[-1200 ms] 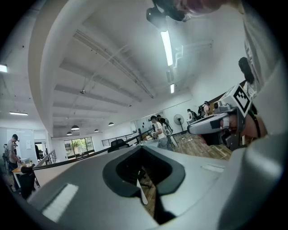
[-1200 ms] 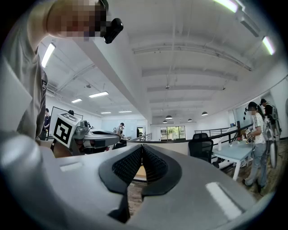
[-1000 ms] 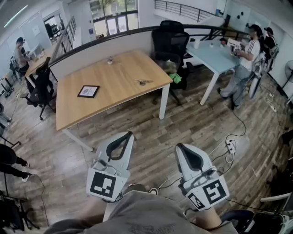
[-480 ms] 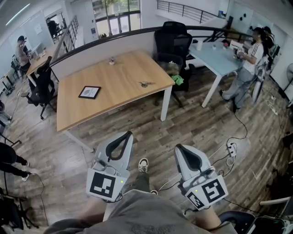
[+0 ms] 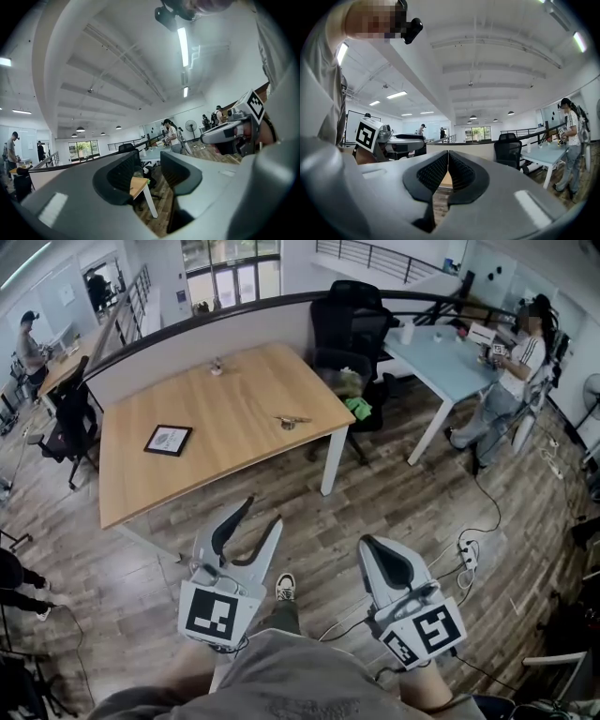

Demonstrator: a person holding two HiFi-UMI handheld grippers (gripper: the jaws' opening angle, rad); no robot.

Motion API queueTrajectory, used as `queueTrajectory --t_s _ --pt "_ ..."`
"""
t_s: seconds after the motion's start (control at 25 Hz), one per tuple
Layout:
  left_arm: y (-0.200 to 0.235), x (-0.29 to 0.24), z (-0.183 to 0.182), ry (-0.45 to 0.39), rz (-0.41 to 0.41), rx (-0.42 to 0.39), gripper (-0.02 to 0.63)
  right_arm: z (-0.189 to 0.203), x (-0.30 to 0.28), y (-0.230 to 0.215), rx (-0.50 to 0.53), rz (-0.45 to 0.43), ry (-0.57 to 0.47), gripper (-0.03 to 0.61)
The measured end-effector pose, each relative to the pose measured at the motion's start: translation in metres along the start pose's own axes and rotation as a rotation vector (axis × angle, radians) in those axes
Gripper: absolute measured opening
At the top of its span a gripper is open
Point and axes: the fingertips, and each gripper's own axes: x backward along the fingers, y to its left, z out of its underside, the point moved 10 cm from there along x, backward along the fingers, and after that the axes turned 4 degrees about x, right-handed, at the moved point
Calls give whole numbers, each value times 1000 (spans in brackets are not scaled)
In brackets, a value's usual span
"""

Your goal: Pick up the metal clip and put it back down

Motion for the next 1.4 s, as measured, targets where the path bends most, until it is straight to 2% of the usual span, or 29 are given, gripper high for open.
queueTrajectory --t_s 0.32,0.88,1.12,1.4 --pt "73 -85 -1 23 6 -38 173 -3 -91 -54 -10 20 31 12" --pt "189 -208 7 42 16 -28 173 -2 -247 -127 -30 20 79 12" --pt "219 -240 11 64 14 9 173 0 -288 -147 -41 13 81 12" --pt "229 -282 19 80 36 45 173 8 -314 -180 -43 11 96 12"
